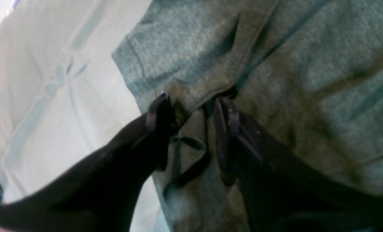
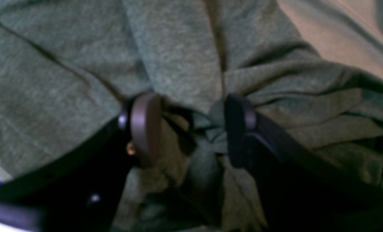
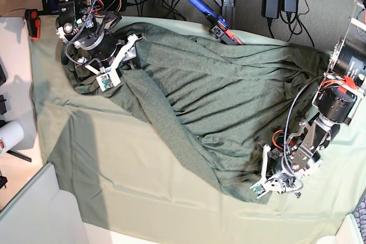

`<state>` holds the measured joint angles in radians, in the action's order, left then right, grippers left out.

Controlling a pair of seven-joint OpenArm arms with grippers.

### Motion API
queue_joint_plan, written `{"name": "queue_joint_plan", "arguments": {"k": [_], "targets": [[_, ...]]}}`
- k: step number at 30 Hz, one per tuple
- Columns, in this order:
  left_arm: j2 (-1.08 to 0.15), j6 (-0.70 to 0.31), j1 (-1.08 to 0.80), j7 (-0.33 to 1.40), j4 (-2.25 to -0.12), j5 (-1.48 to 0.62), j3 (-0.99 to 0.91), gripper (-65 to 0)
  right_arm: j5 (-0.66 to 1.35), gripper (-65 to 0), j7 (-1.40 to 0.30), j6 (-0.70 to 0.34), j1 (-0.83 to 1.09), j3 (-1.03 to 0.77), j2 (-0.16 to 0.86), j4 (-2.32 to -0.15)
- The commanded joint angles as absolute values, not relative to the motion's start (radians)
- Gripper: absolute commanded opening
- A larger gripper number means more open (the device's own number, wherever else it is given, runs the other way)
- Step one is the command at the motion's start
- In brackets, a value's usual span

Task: Fold the T-shirt properly
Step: 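Lift the held shirt side with both grippers and fold it over the body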

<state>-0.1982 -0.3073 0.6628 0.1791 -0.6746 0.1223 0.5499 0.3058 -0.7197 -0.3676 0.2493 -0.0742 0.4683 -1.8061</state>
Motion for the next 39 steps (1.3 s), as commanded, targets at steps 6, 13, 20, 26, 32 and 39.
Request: {"name": "queue_joint_plan", "arguments": {"k": [6,13,20,26,32,39], "targets": [[-0.18,-0.322,0.698,0.115,-0.597,0.144,0.546,-65.0,0.311,-32.9,-0.705,-0.373,0.242,-0.084,0.481,-1.821],[-0.196,-0.227,0.727,0.116,-0.614,0.142,0.546,-65.0,0.31,-32.9,-0.704,-0.373,0.242,-0.084,0.481,-1.821],[-0.281,-0.228,0.722,0.247,-0.788,0.041,0.546,-65.0,0.31,-32.9,-0.699,-0.373,0.241,-0.084,0.481,-1.821],[-0.359,-0.228,0.656,0.376,-1.023,-0.005,0.546,-65.0,0.31,-32.9,-0.689,-0.373,0.242,-0.084,0.481,-1.821],[-0.434,-0.228,0.531,0.458,-1.274,-0.001,0.546,-65.0,0.293,-32.9,-0.689,-0.372,0.242,-0.084,0.482,-1.821],[-0.53,-0.2,0.387,0.469,-1.475,0.075,0.546,-65.0,0.268,-32.9,-0.675,-0.37,0.241,-0.102,0.482,-1.821]]}}
